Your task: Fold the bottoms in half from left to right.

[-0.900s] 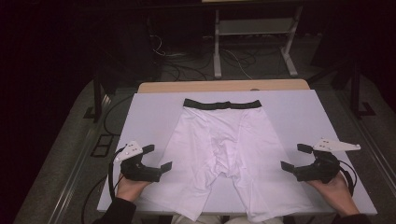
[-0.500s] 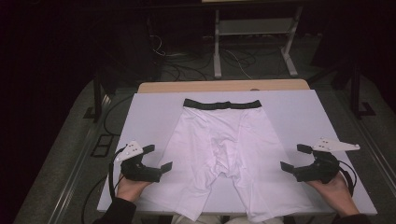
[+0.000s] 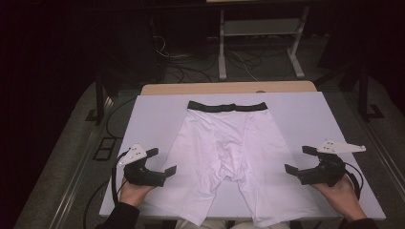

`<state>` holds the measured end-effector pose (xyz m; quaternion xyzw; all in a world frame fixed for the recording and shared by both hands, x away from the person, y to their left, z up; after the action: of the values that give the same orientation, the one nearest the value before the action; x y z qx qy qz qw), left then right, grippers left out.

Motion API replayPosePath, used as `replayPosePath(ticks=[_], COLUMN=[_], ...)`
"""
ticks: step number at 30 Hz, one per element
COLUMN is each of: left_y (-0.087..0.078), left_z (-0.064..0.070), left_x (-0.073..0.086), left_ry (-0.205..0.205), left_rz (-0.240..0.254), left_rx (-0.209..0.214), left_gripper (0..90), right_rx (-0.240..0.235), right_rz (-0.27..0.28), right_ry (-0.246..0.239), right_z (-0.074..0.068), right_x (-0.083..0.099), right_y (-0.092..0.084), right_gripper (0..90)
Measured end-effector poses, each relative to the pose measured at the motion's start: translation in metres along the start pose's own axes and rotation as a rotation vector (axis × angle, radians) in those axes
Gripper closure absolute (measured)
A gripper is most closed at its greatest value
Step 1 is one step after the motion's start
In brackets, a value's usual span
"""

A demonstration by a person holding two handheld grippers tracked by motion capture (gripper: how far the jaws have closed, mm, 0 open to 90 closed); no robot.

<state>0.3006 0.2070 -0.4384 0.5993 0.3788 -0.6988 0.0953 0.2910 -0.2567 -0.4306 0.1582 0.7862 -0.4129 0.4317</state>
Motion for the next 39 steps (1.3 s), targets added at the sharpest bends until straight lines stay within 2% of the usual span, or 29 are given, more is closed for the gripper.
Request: replayPosePath(ticks=[9,21,39], left_y=[0.001,0.000,0.001], left_z=[0.000,0.000,0.001], left_x=[0.001,0.001,0.001], left_ry=[-0.007,-0.010,-0.009], left_rz=[-0.003,0.002,0.002], left_rx=[-0.004,-0.005,0.001], left_gripper=[0.0,0.0,0.0], right_rx=[-0.003,-0.029,-0.053], right_rz=[-0.004,-0.011,-0.032], right_ry=[-0.027,-0.066,-0.088], right_z=[-0.007,-0.019,-0.027], right_x=[-0.013,-0.035,-0.049], right_y=[0.005,0.019,0.038], right_gripper=[0.0,0.0,0.0])
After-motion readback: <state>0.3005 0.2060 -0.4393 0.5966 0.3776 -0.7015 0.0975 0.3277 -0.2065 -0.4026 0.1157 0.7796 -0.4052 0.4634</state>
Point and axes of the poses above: each handheld gripper's, and its own axes: y roughly forward along the jaws, x roughly out of its underside, z roughly to its right, the point moved 5 cm from there along y, roughly forward along the jaws, and after that the axes turned 10 degrees about y, right-handed, at the moved point
